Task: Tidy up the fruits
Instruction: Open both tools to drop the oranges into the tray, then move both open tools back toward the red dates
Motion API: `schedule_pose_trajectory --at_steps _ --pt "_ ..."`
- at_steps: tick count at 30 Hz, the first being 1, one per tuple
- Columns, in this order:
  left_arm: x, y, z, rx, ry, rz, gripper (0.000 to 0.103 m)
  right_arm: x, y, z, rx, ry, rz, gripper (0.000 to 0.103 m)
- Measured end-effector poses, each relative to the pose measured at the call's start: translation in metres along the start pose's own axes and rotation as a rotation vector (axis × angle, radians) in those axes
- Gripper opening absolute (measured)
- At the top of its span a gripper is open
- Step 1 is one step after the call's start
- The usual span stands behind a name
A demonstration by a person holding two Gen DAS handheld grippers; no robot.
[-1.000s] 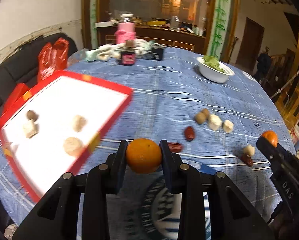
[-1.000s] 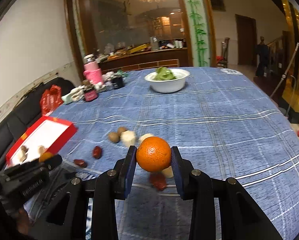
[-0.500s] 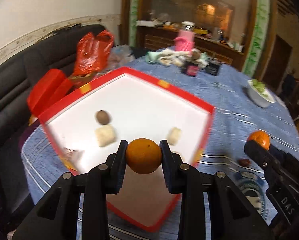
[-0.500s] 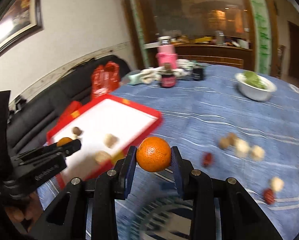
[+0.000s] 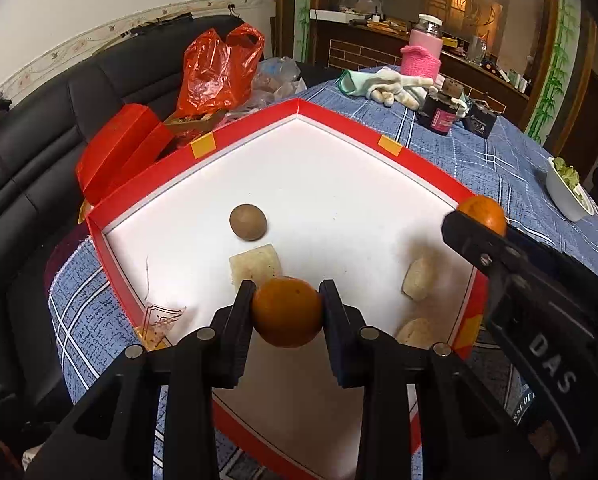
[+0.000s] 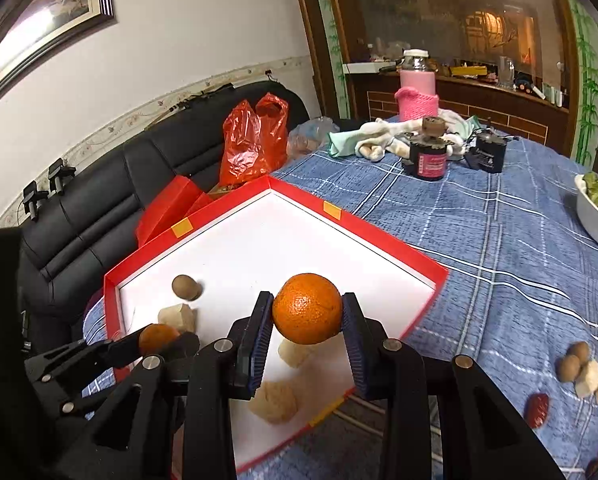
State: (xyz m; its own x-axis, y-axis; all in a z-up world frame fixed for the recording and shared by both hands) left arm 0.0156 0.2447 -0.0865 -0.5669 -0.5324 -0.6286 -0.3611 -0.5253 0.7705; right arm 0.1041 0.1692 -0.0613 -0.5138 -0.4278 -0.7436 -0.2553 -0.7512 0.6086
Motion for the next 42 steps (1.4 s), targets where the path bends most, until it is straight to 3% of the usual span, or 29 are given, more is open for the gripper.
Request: schedule_pose_trajectory --at_steps 6,7,8,10,11,15,23,32,42 --pt "0.0 0.001 0.004 -0.012 0.005 0.005 0.032 -0.001 -0.016 -0.003 -0.009 0.009 0.036 0.034" --pt "-0.001 0.001 0.003 -0.013 -0.003 0.005 0.043 -0.002 -0.019 -0.002 -0.011 0.011 0.045 0.034" --pt "-0.001 0.002 0.002 -0.012 -0.007 0.007 0.06 -0.001 -0.021 -0.002 -0.011 0.014 0.054 0.035" --pt "0.0 0.004 0.002 -0.015 -0.011 -0.004 0.072 0.0 -0.024 -0.001 -0.008 0.021 0.064 0.035" --pt "-0.001 0.006 0.003 -0.021 -0.013 -0.014 0.072 0.0 -0.024 -0.001 -0.009 0.021 0.065 0.036" --pt "-0.001 0.011 0.005 -0.029 -0.017 -0.024 0.072 -0.002 -0.014 0.0 0.0 0.03 0.038 0.065" --pt "0.002 0.032 -0.002 -0.033 -0.029 -0.078 0.072 -0.004 0.037 -0.008 0.015 0.001 -0.058 0.07" --pt "0.01 0.06 -0.032 0.01 -0.1 -0.125 0.072 0.02 0.105 -0.036 0.083 -0.062 -0.123 0.077" --pt "0.02 0.082 -0.062 0.044 -0.17 -0.161 0.074 0.056 0.158 -0.074 0.18 -0.145 -0.12 0.093"
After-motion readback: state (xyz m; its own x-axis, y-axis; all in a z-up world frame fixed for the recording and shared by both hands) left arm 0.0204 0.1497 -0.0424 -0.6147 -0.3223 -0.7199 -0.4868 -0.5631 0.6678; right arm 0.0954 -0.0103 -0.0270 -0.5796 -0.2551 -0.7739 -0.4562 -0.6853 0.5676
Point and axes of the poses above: each gripper's, at about its wrist camera, not at the fingertips, and y roughly against the way its jaws point, z to its left, x to its underside, the point moved 5 cm from there along -y, roughly the way its jaws point, and after that the axes turned 10 degrees about -x, right-handed, at the moved point
